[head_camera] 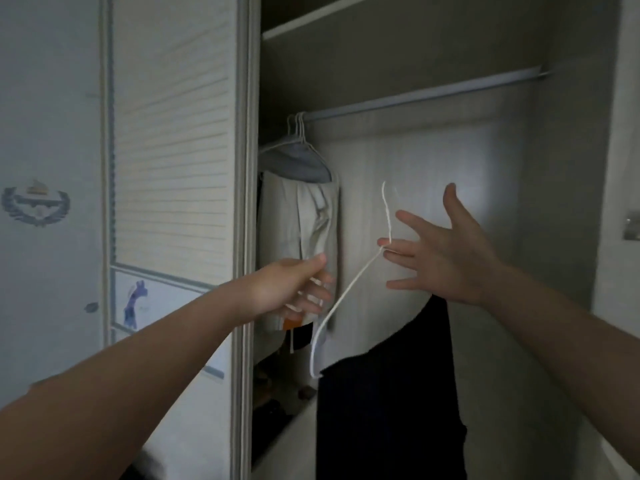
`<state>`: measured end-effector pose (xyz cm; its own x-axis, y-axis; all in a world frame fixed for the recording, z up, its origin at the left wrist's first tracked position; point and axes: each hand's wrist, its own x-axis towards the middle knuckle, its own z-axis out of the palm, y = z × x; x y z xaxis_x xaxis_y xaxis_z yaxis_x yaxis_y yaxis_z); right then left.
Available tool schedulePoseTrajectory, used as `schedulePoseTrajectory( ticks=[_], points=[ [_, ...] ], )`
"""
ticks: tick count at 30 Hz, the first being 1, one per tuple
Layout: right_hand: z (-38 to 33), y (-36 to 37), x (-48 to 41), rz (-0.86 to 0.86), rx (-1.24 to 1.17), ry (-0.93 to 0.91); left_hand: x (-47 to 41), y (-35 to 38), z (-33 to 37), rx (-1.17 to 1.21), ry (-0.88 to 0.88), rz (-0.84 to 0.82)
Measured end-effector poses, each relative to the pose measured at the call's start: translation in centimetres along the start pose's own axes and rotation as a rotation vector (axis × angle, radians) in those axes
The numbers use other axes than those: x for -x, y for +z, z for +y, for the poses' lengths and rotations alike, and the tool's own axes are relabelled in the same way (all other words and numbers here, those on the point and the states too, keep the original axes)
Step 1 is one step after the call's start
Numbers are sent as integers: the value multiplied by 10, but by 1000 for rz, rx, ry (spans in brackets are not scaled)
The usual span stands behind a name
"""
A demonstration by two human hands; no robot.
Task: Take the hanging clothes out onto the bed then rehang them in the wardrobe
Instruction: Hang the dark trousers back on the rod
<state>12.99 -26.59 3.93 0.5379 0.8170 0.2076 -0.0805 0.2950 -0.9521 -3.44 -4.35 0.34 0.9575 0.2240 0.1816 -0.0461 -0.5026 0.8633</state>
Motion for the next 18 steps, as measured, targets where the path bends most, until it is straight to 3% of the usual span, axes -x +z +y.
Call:
schedulePoseTrajectory(
  ticks=[4, 9, 18],
  points=[
    [-20, -9, -32, 62, 21, -37, -37, -21, 19, -26, 63, -91],
    [-42, -12, -78, 100, 59, -64, -75, -56, 29, -193, 149, -34],
    [-81, -12, -170, 135, 138, -98, -147, -104, 41, -234, 228, 30]
  ],
)
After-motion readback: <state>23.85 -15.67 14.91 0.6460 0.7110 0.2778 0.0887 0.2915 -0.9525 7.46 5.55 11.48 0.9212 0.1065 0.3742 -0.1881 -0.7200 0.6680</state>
